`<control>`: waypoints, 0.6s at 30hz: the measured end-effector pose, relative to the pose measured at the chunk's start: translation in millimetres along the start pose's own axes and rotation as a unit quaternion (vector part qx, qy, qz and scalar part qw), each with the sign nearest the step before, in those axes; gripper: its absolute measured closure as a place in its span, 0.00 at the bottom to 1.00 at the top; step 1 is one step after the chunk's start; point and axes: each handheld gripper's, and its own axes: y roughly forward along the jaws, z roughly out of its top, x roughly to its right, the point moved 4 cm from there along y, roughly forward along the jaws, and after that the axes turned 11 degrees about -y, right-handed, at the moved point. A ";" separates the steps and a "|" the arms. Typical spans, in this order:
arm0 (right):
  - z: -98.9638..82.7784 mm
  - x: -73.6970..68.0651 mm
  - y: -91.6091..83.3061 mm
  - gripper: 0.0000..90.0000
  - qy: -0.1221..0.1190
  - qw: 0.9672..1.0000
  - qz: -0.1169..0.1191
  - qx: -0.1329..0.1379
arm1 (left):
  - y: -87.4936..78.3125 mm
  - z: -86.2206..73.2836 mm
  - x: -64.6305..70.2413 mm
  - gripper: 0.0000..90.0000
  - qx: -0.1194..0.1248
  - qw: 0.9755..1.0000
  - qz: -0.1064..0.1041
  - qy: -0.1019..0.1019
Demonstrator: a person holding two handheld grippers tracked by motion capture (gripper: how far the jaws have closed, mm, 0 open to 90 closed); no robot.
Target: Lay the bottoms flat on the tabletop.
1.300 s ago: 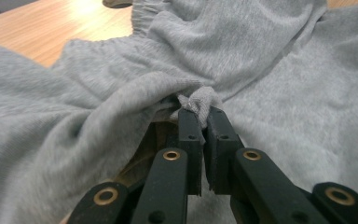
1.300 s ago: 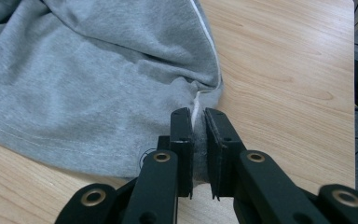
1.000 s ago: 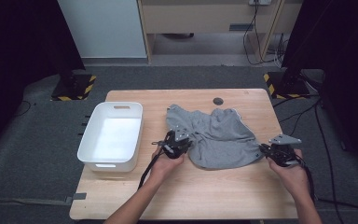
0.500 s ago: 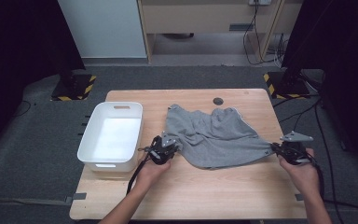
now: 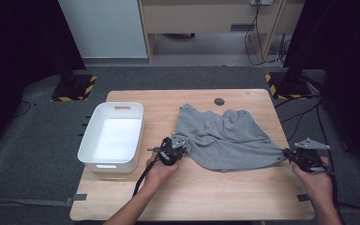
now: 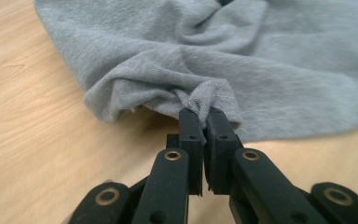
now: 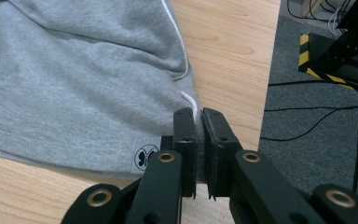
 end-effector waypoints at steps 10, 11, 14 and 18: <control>1.0 8.0 -1.0 0.94 -0.001 1.000 -0.006 0.001 | -60.8 -34.7 -13.5 0.97 -0.011 1.000 0.009 0.009; 0.3 8.1 -1.0 0.94 0.000 1.000 -0.004 -0.001 | -65.2 -37.5 -16.4 0.97 -0.011 1.000 0.010 0.007; -1.5 9.3 -0.2 0.94 -0.001 1.000 -0.008 -0.006 | -76.2 -45.1 -23.7 0.97 -0.009 1.000 0.016 0.004; -2.7 11.6 -0.8 0.94 0.005 1.000 -0.009 -0.010 | -86.3 -53.7 -30.1 0.97 -0.007 1.000 0.022 0.003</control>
